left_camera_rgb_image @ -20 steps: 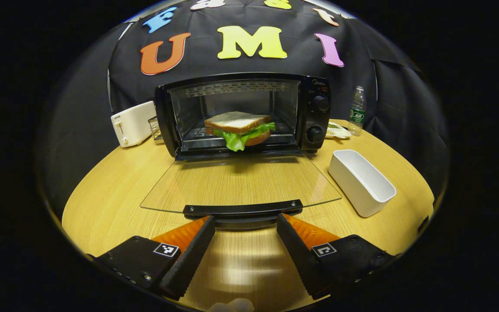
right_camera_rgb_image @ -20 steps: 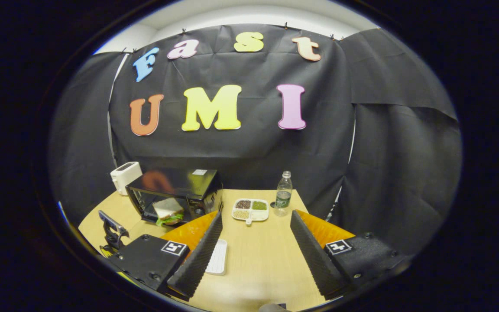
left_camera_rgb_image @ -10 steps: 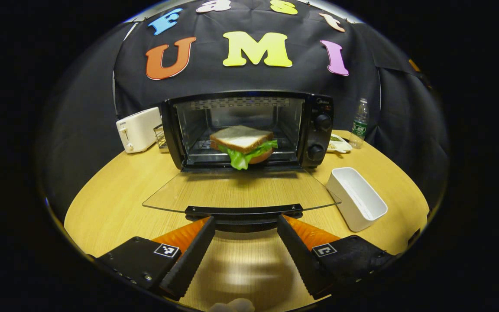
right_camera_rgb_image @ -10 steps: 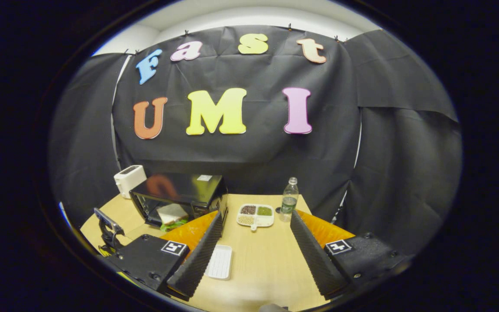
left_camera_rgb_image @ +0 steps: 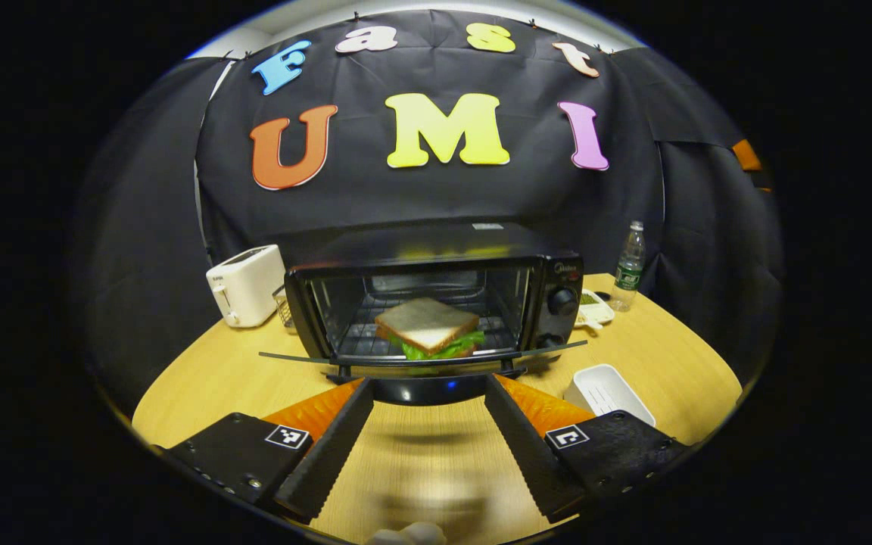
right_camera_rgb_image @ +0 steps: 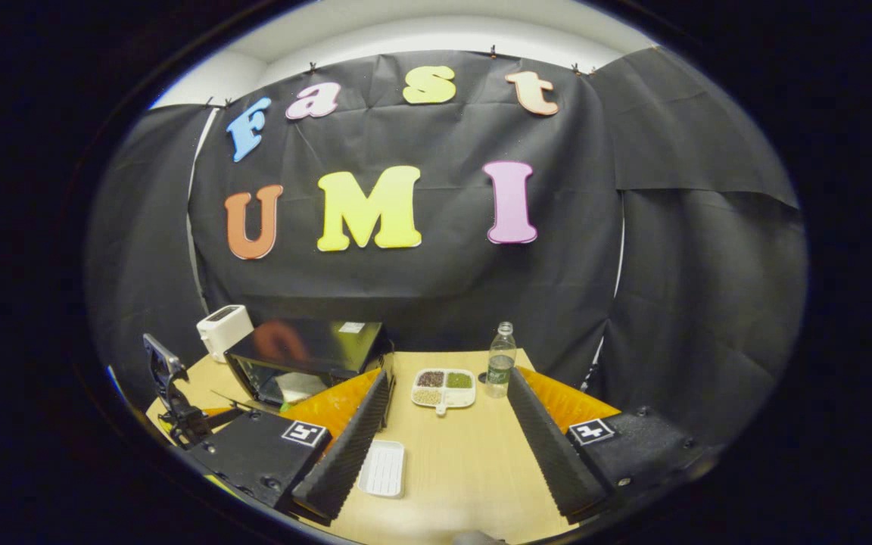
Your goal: Open the electric oven with the left hand, put the food in, and close the electric oven.
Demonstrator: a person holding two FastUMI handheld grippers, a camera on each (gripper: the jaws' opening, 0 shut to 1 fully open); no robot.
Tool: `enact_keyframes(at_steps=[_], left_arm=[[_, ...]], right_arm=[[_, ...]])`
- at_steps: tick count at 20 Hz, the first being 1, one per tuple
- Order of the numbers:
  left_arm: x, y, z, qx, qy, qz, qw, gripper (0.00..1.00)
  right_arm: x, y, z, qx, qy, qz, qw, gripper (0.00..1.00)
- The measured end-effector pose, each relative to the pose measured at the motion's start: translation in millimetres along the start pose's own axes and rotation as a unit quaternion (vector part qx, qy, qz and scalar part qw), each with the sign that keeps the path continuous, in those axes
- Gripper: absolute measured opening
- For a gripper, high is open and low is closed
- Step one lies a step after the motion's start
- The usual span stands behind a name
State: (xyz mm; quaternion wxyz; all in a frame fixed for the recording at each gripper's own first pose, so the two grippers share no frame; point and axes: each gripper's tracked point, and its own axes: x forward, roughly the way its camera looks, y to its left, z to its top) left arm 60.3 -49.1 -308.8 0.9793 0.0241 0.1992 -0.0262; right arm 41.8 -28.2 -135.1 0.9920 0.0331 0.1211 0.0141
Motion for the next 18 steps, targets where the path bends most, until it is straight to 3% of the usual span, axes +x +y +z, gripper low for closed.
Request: enact_keyframes(at_steps=[5, 9, 18], left_arm=[[23, 11, 39, -0.006, -0.029, 0.012, 1.0, 0.98], [21, 16, 41, 0.001, -0.03, 0.013, 0.999, 0.97], [-39, 29, 90, -0.021, -0.072, 0.021, 0.997, 0.97]], right_arm=[[5, -2, 5, 0.005, -0.003, -0.005, 1.0, 0.91], [5, 2, 11, 0.0, -0.008, -0.002, 1.0, 0.91], [-7, 21, 33, -0.002, -0.028, 0.014, 1.0, 0.91]])
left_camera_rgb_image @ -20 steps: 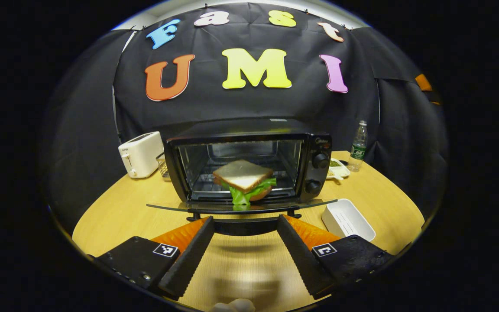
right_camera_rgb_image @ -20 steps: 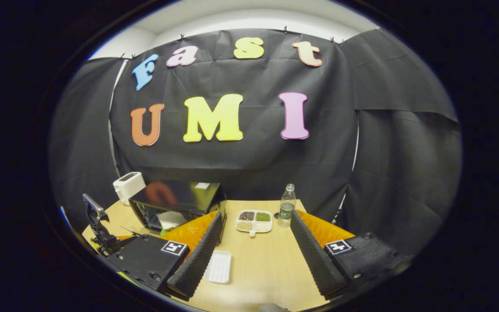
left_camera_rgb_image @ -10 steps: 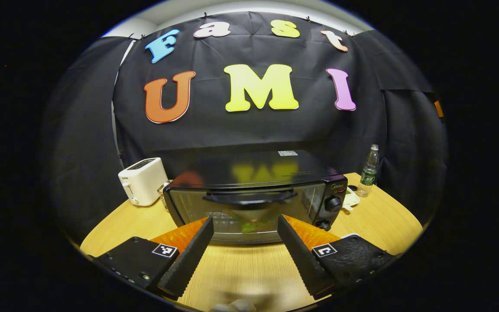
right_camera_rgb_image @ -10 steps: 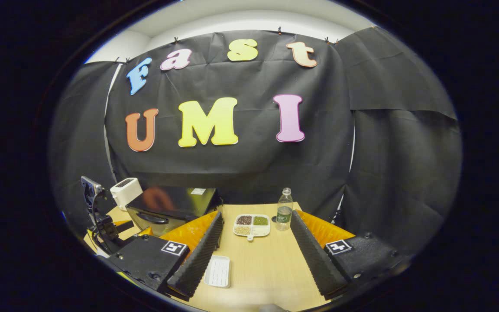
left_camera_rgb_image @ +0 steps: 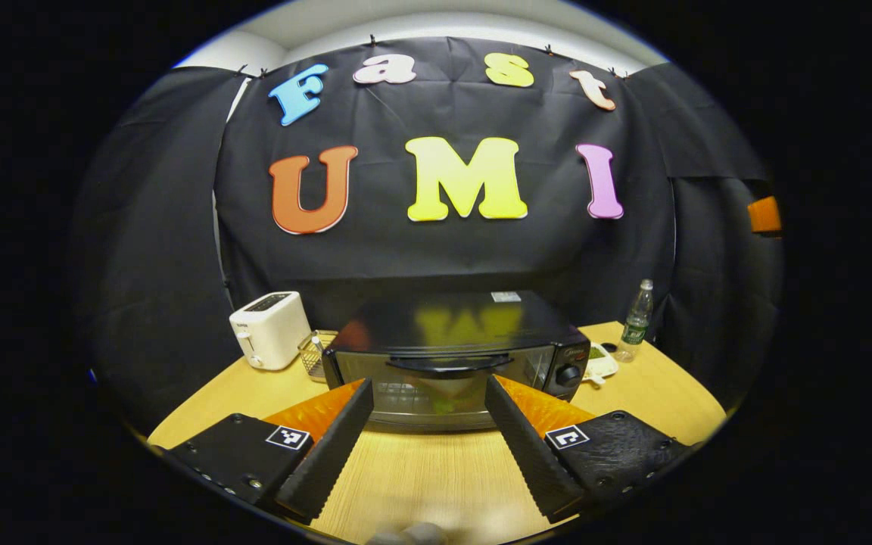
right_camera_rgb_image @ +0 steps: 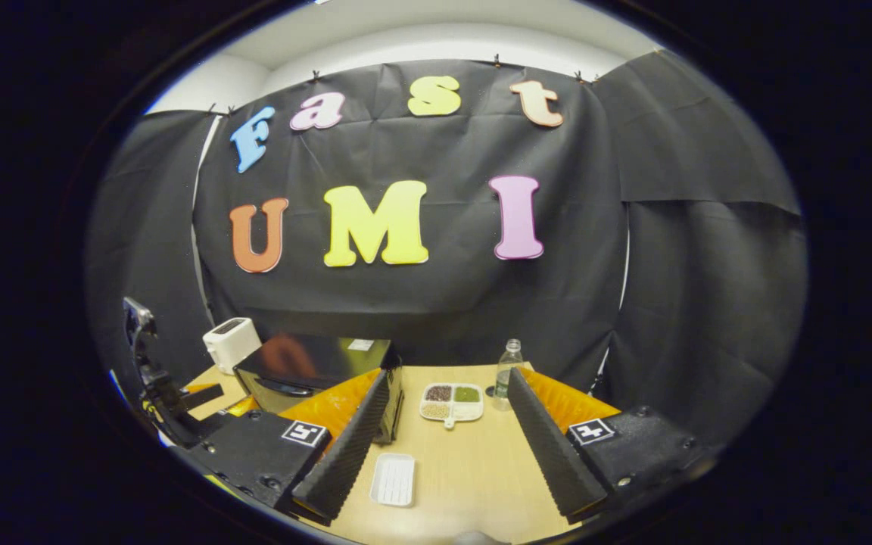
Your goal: Open the electric oven with the left hand, put the food in, and close the electric oven.
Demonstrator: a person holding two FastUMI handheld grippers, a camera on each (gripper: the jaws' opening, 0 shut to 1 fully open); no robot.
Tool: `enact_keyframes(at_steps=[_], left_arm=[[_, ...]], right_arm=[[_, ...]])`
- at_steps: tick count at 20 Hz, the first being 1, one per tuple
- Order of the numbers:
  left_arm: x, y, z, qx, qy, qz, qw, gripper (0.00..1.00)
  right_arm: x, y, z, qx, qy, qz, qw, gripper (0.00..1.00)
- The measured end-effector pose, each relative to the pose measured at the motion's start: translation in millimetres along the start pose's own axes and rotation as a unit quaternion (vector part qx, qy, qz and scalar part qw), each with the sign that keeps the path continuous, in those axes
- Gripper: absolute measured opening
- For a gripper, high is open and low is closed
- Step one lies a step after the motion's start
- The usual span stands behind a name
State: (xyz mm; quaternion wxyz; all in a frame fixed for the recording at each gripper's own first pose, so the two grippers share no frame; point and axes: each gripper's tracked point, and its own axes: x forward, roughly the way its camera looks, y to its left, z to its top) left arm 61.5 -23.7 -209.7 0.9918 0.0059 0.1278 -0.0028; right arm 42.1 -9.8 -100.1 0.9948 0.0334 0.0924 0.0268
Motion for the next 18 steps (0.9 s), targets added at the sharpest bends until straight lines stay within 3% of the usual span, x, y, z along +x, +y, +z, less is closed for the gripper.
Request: enact_keyframes(at_steps=[11, 18], left_arm=[[-100, 7, 128, -0.006, -0.093, -0.013, 0.996, 0.97], [-136, 14, 155, -0.01, -0.102, -0.016, 0.995, 0.97]], right_arm=[[-37, 15, 44, -0.003, -0.044, 0.006, 0.999, 0.91], [-70, 20, 68, -0.003, -0.065, -0.001, 0.998, 0.91]])
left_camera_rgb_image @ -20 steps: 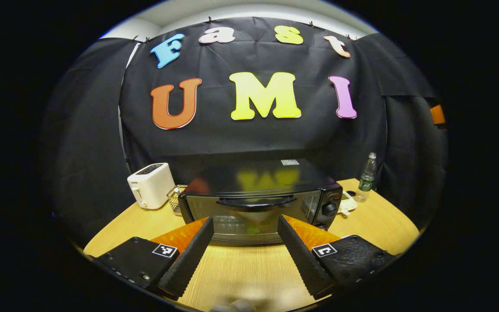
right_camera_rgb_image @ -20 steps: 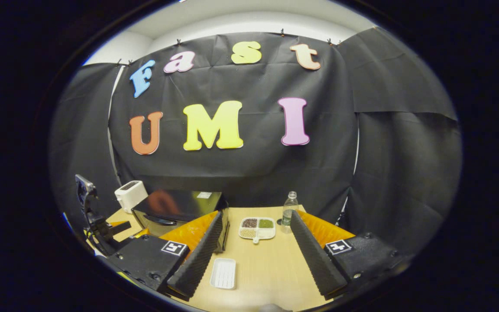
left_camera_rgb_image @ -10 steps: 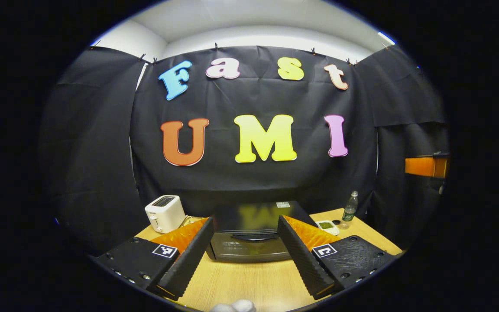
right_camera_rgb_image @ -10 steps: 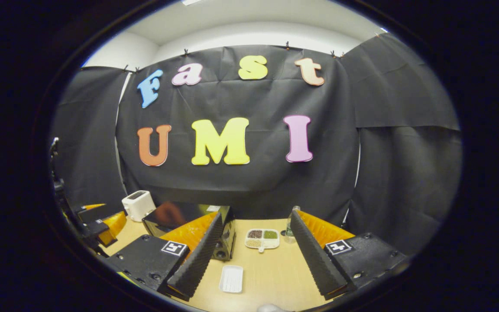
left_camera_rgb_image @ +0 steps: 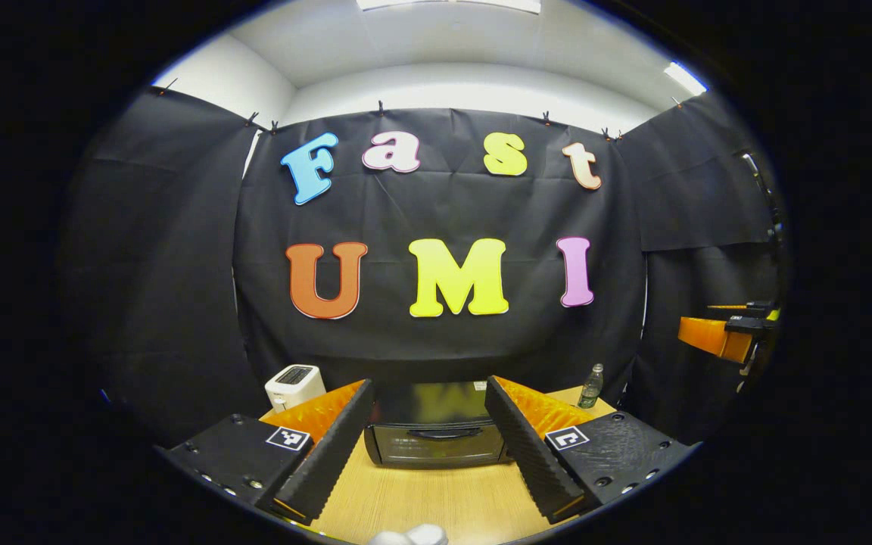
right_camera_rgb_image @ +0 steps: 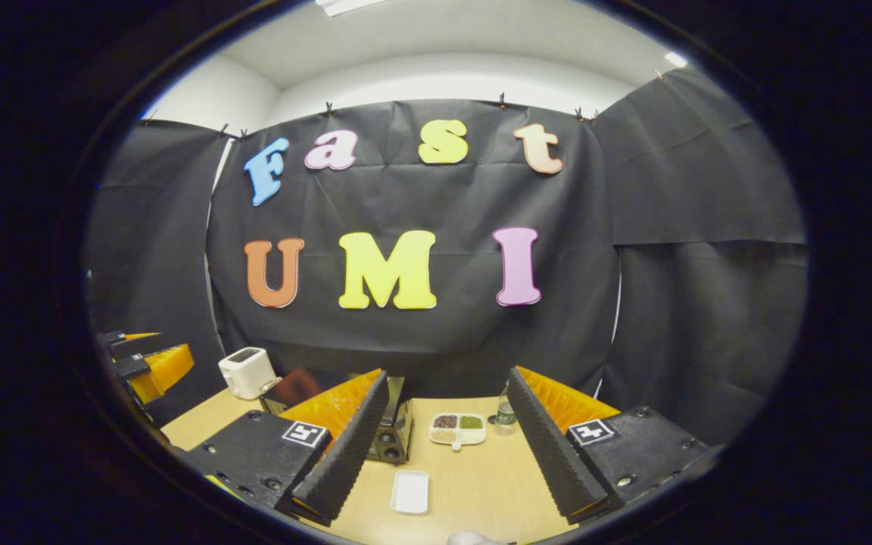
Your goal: Open the electric oven with the left hand, put the food in, and close the electric oven.
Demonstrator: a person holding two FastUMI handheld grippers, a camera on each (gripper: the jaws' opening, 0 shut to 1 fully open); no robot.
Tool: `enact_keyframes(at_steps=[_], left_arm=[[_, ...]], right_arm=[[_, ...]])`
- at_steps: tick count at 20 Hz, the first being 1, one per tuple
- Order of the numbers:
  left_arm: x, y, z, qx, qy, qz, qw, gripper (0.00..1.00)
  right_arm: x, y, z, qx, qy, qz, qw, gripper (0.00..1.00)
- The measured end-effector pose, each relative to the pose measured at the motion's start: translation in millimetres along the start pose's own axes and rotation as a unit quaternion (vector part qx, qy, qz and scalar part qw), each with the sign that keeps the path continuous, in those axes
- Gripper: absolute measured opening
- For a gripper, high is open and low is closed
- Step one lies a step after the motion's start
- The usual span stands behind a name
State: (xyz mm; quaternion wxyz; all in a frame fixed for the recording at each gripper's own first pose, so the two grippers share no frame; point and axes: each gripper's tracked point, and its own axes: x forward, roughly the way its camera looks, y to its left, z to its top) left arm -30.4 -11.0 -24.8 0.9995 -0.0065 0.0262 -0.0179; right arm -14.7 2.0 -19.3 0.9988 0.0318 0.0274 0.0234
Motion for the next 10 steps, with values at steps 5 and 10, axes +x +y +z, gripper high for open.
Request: enact_keyframes(at_steps=[5, 10], left_arm=[[-13, 3, 8, 0.004, -0.005, 0.0, 1.0, 0.97], [-20, 11, 19, -0.001, -0.015, 0.006, 1.0, 0.89]], right_arm=[[-12, 2, 7, -0.007, -0.007, -0.005, 1.0, 0.91], [-20, 7, 6, -0.004, -0.003, -0.004, 1.0, 0.91]])
